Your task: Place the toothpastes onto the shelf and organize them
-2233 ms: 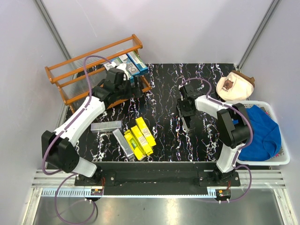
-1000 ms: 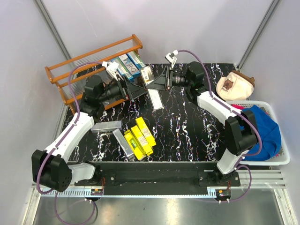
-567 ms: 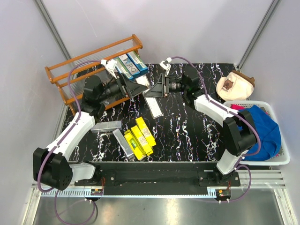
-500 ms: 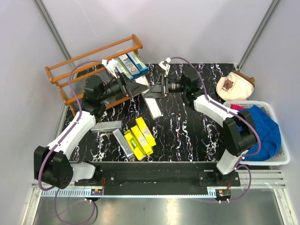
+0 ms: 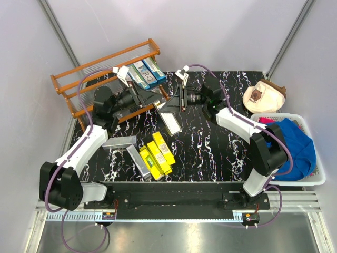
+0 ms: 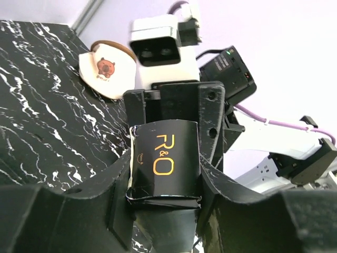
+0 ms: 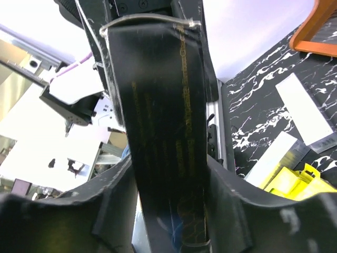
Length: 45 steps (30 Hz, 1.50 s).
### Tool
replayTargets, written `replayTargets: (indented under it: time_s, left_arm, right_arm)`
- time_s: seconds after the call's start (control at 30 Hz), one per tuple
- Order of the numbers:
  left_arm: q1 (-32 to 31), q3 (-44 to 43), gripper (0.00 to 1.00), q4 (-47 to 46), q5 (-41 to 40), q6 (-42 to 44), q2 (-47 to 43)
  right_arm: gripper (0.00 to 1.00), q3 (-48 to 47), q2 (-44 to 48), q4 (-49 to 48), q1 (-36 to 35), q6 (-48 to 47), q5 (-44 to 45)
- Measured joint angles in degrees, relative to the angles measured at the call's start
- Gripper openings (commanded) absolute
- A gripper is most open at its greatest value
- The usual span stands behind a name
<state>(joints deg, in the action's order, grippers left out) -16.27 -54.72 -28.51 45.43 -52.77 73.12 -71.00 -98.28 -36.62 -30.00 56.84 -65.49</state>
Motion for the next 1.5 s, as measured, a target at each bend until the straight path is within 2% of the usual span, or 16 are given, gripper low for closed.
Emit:
replayTargets:
  time_s: [0.1,0.27,0.47,0.57,0.67,0.8,1.03,1.17,1.43,1.5]
  left_arm:
    - [1.55,0.94,0.28,-1.16,0.07,-0.76,-0.33]
    - [4.74,1.70,0.27,-3.58,0.57,-2.99,-0.55]
    - [9.60,2.58,0.27,-5.16,1.31,-5.60,-1.86]
    - [12.00,3.06,0.27,-5.95,1.57,-7.08,-2.60]
    - [15.06,4.66,0.28,-8.48,2.10,-9.99,-3.50]
    - [20.57,7.50,0.29,-14.32,2.51,-16.22,-3.82]
    - [29.99,11.50,0.26,-34.58,4.04,-34.56,1.01]
    - [32.68,12.74,0.27,-39.43,4.22,-41.64,4.33]
    - [33.20,13.62,0.27,-41.44,4.48,-42.62,2.93]
    - [33.22,13.62,0.27,-41.22,4.50,-41.94,2.16]
  right_arm:
    - [0.68,-0.22,0.02,1.64,0.00,-1.20,0.74]
    - [0.83,-4.37,0.31,12.85,-0.02,-8.11,5.97]
    - [1.00,-9.14,6.45,33.62,-0.11,-18.64,27.39]
    - [1.00,-7.96,11.19,36.79,-0.09,-19.74,35.52]
    - [1.00,-3.96,17.33,36.37,-0.09,-19.76,41.64]
    - [1.00,-0.22,20.92,32.63,-0.11,-17.29,43.67]
    - [1.00,2.29,14.56,22.45,-3.32,-8.39,40.00]
    - [1.00,2.29,10.60,19.82,-7.06,-5.31,38.45]
    - [0.99,-1.55,4.37,13.79,-10.69,0.00,35.17]
    - [0.93,-2.75,3.28,12.48,-11.10,0.90,34.34]
